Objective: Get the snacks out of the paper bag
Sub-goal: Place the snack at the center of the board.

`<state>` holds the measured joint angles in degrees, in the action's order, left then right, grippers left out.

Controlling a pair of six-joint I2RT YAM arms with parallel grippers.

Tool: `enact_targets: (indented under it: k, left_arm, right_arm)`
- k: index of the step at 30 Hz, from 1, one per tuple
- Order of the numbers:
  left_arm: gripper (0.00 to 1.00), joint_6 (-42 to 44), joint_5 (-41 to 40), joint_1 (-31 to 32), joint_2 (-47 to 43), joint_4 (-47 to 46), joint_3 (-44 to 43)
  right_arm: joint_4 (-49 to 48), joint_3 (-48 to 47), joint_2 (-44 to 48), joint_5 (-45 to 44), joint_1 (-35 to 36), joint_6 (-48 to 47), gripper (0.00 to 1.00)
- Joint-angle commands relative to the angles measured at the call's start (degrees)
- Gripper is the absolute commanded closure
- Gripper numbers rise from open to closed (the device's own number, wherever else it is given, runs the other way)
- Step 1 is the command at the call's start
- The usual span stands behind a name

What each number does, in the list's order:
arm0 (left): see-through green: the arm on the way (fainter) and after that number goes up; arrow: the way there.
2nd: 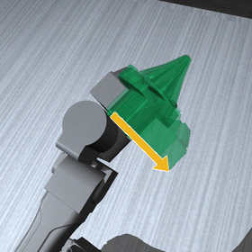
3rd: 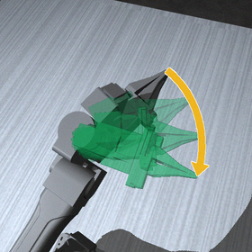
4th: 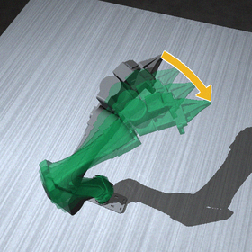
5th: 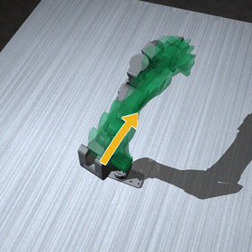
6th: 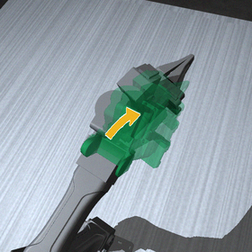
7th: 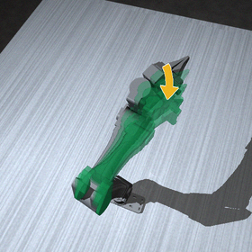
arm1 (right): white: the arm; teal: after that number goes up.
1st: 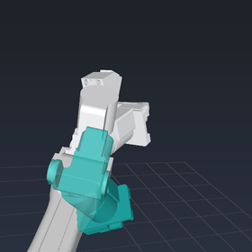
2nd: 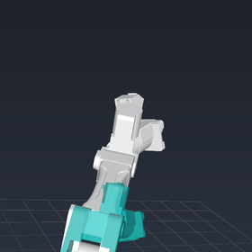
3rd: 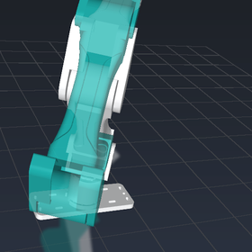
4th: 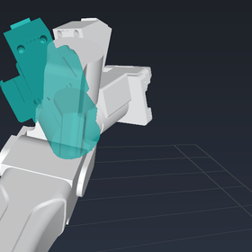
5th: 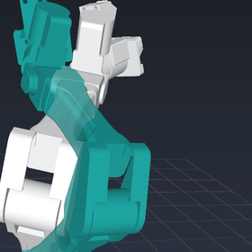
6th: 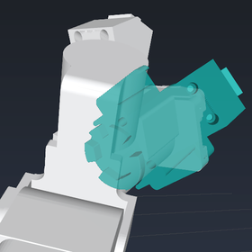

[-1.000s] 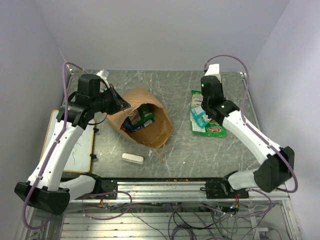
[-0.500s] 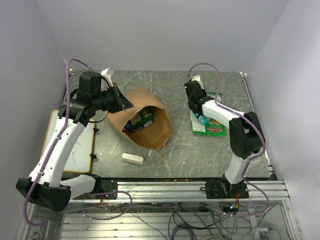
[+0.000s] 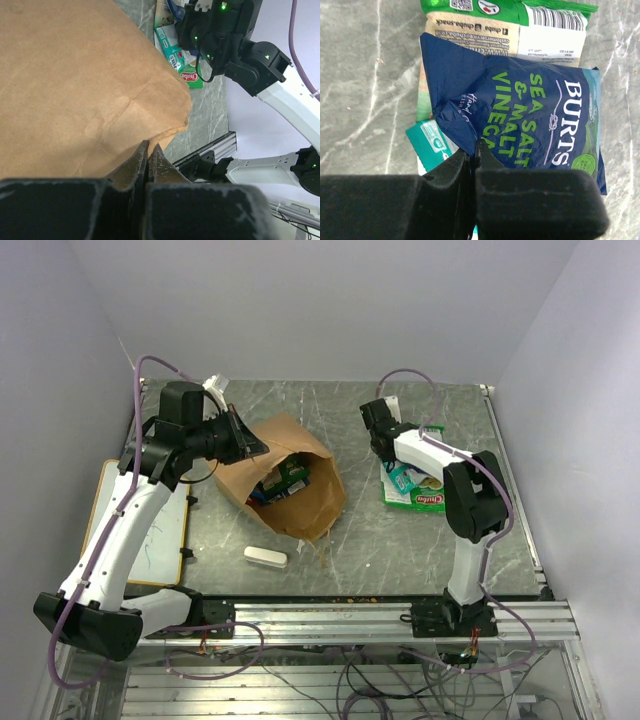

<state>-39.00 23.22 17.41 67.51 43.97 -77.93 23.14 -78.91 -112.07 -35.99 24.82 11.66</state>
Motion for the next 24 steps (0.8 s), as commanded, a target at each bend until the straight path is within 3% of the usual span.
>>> enact_targets:
  k: [1, 5, 10, 17, 21, 24]
  left_arm:
    - [0.93, -0.7, 0.5, -0.3, -1.1, -2.2, -0.2]
    - [0.93, -1.4, -0.5, -0.3, -2.0, -2.5, 0.9]
    - [0.93, -3.6, 0.0, -0.3, -3.8, -5.9, 4.9]
    - [0.93, -4.1, -0.2, -0.3, -2.6, -4.2, 3.8]
    - [0.93, -4.6, -0.5, -0.3, -2.4, -3.4, 3.1]
    - [0.93, -5.5, 0.1, -0.3, -2.9, -4.0, 3.7]
  right_arm:
    - [1.6, -3.3, -2.5, 0.8, 0.0, 3.9, 0.99]
    - [3.3, -4.9, -0.9, 1.1, -0.2, 2.1, 0.69]
    - [0.0, 3.5, 12.2, 10.2, -0.2, -2.7, 0.4]
    - [-12.5, 21.6, 31.7, 36.5, 1.0, -3.0, 0.33]
    - [-23.5, 31.9, 40.2, 46.3, 3.1, -5.5, 0.33]
    - [-30.8, 38.5, 47.5, 48.8, 10.3, -13.4, 0.33]
